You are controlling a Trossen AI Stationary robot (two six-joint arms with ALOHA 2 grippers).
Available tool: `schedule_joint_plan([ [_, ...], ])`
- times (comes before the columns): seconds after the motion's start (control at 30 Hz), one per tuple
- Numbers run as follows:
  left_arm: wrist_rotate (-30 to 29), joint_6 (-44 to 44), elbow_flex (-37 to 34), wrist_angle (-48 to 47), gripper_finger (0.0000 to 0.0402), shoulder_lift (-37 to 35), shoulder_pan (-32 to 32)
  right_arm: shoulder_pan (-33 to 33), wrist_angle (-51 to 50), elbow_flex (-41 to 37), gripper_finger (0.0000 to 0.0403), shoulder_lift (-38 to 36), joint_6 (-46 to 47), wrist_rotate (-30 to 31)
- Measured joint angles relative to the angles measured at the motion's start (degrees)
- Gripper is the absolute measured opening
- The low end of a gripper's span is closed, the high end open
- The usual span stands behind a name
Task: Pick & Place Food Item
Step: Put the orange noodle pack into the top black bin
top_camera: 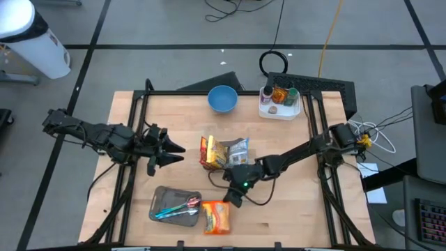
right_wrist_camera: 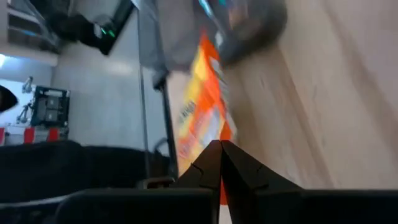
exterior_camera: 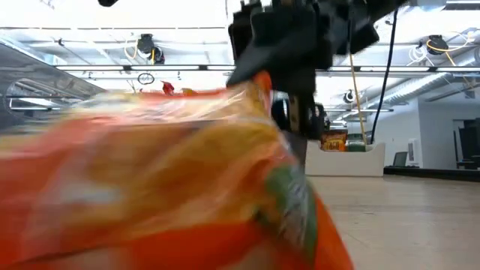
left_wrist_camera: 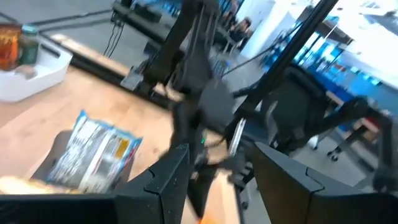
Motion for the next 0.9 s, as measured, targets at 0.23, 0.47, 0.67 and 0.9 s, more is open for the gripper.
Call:
schedule_joint_plan([
  [0.23,0.1,-1.3,0.0,-5.7,0.0182,3.9,0.0,-1.5,-3.8,0.0,0.0000,-5.5,-4.0,4.7],
  [0.47,3.4,-1.5,0.0,-3.6,0.0182,10.8,0.0,-1.9,-6.2,0.0,0.0000,-5.9,-4.6,4.3],
  [0.67,8.6,-3.0,0.0,-3.2,0.0182,14.5,0.0,-2.3,-6.1,0.0,0.0006,-5.9,-4.9,4.3],
  [0.9,11.1,-3.2,0.0,-4.2,0.0182,17.2,0.0,-2.4,-6.2,0.0,0.0071,-5.9,-2.6,4.3],
])
